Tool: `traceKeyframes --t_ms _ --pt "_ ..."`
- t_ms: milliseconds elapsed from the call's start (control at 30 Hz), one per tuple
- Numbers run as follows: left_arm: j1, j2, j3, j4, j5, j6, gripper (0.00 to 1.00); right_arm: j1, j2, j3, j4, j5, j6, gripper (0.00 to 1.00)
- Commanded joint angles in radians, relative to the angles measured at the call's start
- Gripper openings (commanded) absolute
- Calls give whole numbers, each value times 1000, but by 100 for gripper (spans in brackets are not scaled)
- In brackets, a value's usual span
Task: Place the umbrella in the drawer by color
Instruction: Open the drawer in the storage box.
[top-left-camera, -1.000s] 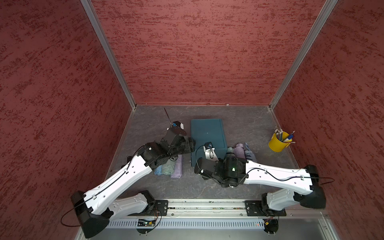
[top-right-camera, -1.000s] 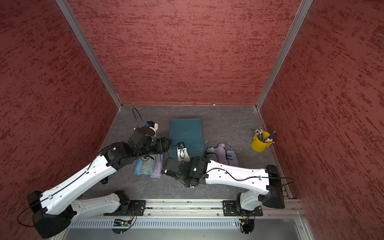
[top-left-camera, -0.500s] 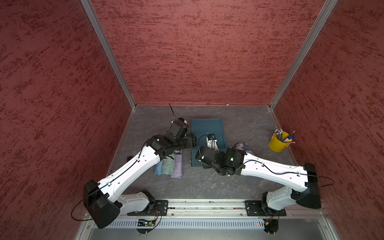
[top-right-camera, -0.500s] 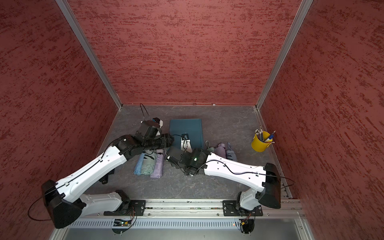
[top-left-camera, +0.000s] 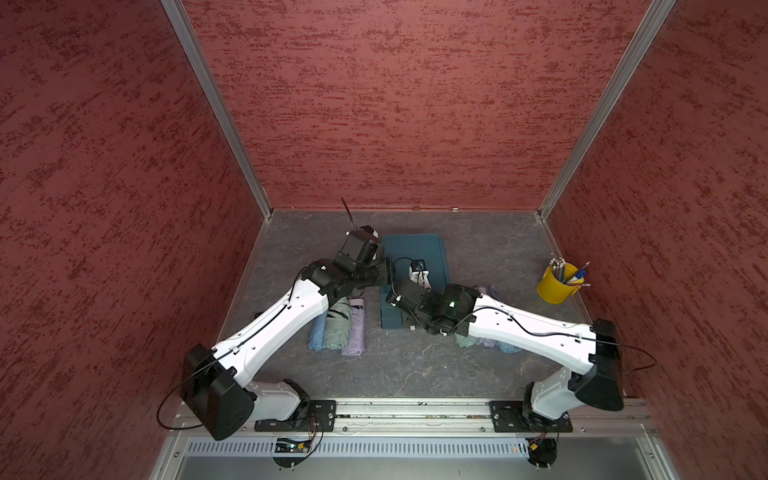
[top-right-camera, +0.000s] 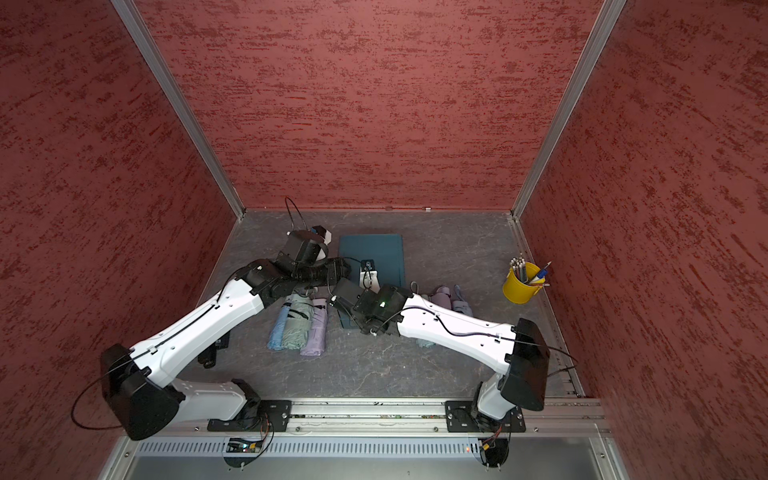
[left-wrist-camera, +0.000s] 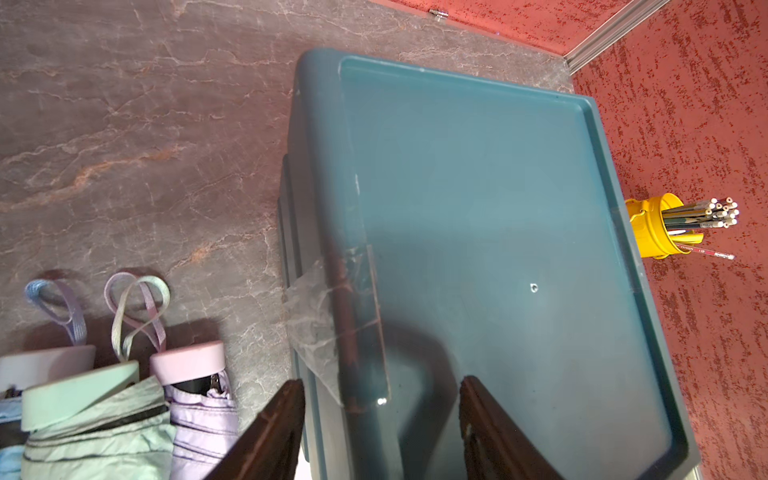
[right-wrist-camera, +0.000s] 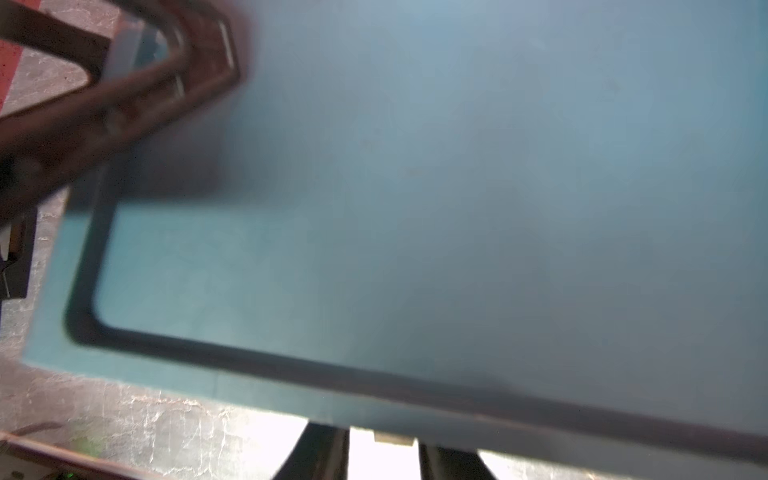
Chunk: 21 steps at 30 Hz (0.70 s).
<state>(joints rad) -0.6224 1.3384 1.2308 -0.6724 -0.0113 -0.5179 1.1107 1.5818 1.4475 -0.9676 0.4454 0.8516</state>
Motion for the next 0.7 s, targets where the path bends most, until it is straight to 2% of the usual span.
traceKeyframes --t_ms 0,133,233,333,400,500,667 --pt "20 23 44 38 21 35 61 -24 18 32 56 6 -20 25" --pt "23 31 59 28 21 36 61 -33 23 30 58 21 -23 20" --pt "18 -2 23 35 22 19 70 -38 16 17 65 25 -28 18" --pt "1 -30 -9 32 27 -1 70 -43 10 6 72 27 -36 10" --pt "-18 -46 -17 16 6 -9 70 -44 5 -2 80 28 -41 8" --pt "-37 -64 -41 23 -18 -20 65 -43 -2 -13 90 27 -44 1" --pt "-31 -9 -19 -14 -58 -50 50 -43 -38 -54 116 9 -33 0"
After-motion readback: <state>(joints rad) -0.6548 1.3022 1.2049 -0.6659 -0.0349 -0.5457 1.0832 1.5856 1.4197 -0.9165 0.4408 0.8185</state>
